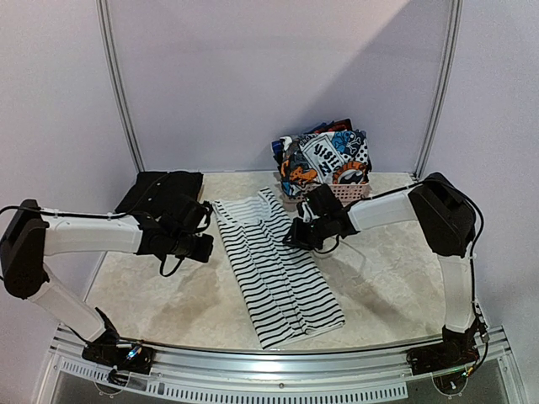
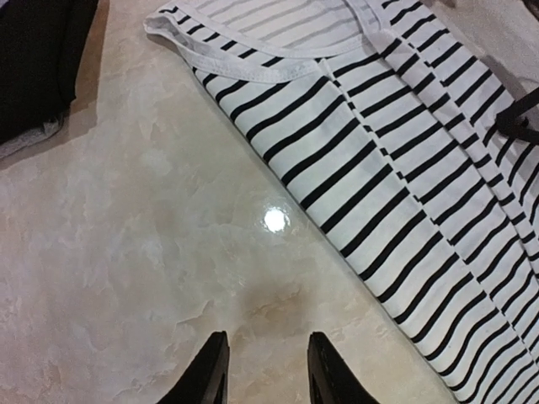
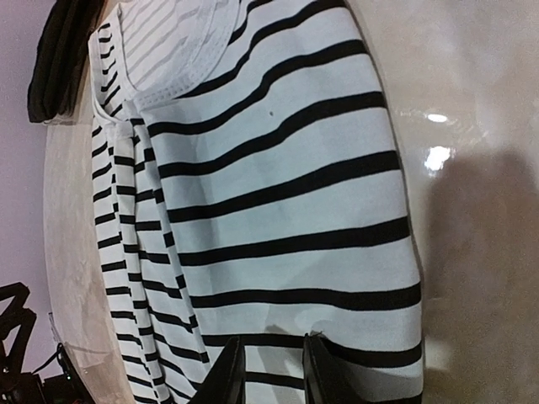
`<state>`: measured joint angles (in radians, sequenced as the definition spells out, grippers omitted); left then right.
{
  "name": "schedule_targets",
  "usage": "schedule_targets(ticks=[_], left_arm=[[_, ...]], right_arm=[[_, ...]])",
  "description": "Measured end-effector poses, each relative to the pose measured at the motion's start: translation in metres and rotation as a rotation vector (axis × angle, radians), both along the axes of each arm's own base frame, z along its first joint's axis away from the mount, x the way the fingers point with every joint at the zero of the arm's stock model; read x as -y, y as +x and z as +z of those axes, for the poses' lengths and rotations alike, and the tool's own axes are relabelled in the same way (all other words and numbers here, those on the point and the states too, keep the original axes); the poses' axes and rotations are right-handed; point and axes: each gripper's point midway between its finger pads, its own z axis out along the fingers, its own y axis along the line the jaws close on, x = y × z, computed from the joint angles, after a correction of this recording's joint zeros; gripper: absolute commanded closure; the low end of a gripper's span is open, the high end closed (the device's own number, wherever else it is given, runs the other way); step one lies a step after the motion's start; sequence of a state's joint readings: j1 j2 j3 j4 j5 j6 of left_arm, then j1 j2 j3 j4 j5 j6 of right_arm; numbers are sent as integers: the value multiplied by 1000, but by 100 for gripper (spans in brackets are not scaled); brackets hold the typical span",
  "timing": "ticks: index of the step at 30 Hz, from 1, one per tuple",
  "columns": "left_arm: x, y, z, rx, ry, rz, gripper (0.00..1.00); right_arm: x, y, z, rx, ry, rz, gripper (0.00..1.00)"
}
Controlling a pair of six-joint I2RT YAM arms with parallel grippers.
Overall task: Fold and stack the mixed laundry pile
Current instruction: Move the rectangle-folded tank top to the center of the board, then pick up the rectangle-folded tank top from the center of the board.
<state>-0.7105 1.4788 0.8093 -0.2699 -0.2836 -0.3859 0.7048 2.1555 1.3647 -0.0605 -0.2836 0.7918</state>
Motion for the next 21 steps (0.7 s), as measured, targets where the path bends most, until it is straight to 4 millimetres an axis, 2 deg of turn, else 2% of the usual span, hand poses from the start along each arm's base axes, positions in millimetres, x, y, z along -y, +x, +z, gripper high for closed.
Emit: schedule_targets(ticks=[3, 6, 11, 16, 19, 21], left_arm=[[7, -16, 4, -7, 30, -42, 58], [25, -42, 16, 4, 34, -118, 50], [55, -87, 33, 13, 1, -250, 41], [78, -135, 27, -38, 6, -375, 36], [89, -157, 23, -75, -13, -421, 35], [96, -171, 18, -106, -24, -439, 34]], right_arm=[[-5, -14, 2, 3, -32, 4, 72], [-13, -34, 7, -2, -64, 40, 65], [-20, -59, 34, 33, -92, 108, 59], [-8, -63, 79, 119, -79, 118, 55], [8, -77, 90, 141, -87, 119, 51], [20, -88, 92, 142, -104, 121, 45]])
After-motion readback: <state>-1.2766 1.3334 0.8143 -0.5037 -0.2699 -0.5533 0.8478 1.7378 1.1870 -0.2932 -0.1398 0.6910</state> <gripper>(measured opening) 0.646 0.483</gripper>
